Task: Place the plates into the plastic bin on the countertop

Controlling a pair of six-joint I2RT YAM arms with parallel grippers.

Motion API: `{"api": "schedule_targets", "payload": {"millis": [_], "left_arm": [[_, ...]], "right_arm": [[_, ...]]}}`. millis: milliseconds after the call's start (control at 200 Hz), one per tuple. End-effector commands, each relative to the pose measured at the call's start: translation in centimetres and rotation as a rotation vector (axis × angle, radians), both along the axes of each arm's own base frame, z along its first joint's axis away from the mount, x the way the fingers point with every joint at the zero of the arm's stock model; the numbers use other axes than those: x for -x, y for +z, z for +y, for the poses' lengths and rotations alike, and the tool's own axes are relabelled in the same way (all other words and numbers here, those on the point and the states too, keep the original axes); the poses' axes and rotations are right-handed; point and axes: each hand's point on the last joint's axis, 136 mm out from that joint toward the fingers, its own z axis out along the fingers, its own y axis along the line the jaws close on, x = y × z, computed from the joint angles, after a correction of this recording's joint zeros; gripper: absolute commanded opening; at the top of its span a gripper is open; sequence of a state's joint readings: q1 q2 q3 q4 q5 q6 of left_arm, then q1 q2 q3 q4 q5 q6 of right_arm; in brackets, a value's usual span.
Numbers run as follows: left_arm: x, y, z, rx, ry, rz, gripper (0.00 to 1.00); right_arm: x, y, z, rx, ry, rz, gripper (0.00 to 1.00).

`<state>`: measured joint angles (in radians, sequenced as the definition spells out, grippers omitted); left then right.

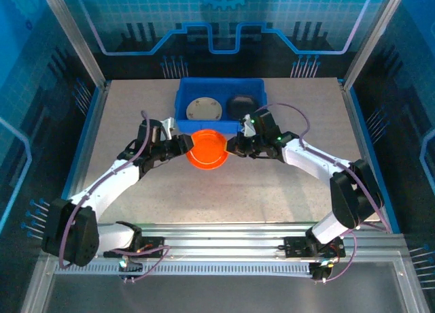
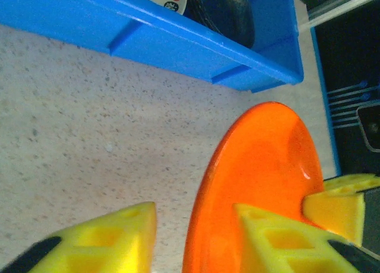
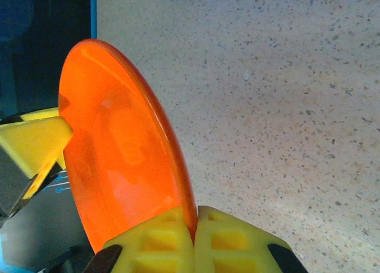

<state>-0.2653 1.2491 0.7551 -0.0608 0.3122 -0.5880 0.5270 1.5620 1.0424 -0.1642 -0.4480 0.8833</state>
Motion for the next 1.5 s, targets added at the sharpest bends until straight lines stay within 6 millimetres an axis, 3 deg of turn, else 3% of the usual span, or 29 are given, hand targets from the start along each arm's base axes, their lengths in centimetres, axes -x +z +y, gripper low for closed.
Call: {"api": "schedule_targets", "payload": {"millis": [0, 120, 170, 250, 315, 355, 395, 480, 505, 550, 595, 660, 815, 1026, 1376, 1496], "left_arm": [[-0.1, 0.0, -0.9, 0.051, -0.025, -0.003, 0.24], [-0.2, -0.3, -1.1, 0.057, -0.026, 0.006, 0.00], [-0.3, -0.3, -1.1, 0.064, -0.025, 0.007, 0.00], [-0.3, -0.1, -1.6, 0.102, -0.036, -0.004, 0.00], [-0.4, 0.2, -2.0, 0.133, -0.049, -0.006, 0.00], [-0.4, 0.2, -2.2, 0.148, -0.055, -0.001, 0.00], [-0.5, 0.2, -2.3, 0.154, -0.054, -0.001, 0.00], [-0.6, 0.1, -2.1, 0.144, -0.044, 0.002, 0.00], [-0.7, 0.2, -2.0, 0.138, -0.037, 0.000, 0.14], [-0.7, 0.2, -1.7, 0.124, -0.027, -0.004, 0.51], [-0.7, 0.2, -1.4, 0.108, -0.011, -0.010, 0.78], [-0.7, 0.3, -0.8, 0.088, 0.014, -0.025, 0.99], [-0.6, 1.1, 0.1, 0.081, 0.038, -0.062, 0.99], [-0.6, 1.1, 0.7, 0.081, 0.046, -0.083, 0.99], [-0.9, 0.4, 2.1, 0.056, 0.072, -0.102, 0.99], [-0.8, 0.4, 2.3, 0.045, 0.066, -0.107, 0.99]], "right_arm": [[-0.2, 1.0, 0.4, -0.055, 0.009, -0.013, 0.00], [-0.5, 1.0, 0.5, -0.054, 0.008, -0.019, 0.00], [-0.7, 0.9, 0.4, -0.047, 0.005, -0.026, 0.00], [-1.2, 0.7, 0.0, -0.015, 0.002, -0.037, 0.16], [-1.7, 0.5, -0.2, -0.001, -0.004, -0.046, 0.17], [-2.0, 0.6, -0.2, -0.003, -0.007, -0.052, 0.14], [-2.2, 0.5, -0.3, -0.003, -0.012, -0.051, 0.00], [-2.9, 0.5, -0.8, 0.020, -0.036, -0.058, 0.00], [-3.2, 0.7, -1.0, 0.027, -0.047, -0.066, 0.00], [-3.9, 1.0, -1.3, 0.045, -0.067, -0.078, 0.00], [-4.8, 1.2, -1.8, 0.076, -0.090, -0.091, 0.00], [-6.2, 1.8, -2.2, 0.103, -0.117, -0.115, 0.00], [-10.6, 3.1, -2.3, 0.158, -0.170, -0.159, 0.00], [-16.9, 3.9, -0.1, 0.110, -0.177, -0.180, 0.00], [-23.7, 1.8, 1.6, -0.027, -0.266, -0.257, 0.00], [-25.5, 0.0, 1.9, -0.053, -0.279, -0.230, 0.00]]}}
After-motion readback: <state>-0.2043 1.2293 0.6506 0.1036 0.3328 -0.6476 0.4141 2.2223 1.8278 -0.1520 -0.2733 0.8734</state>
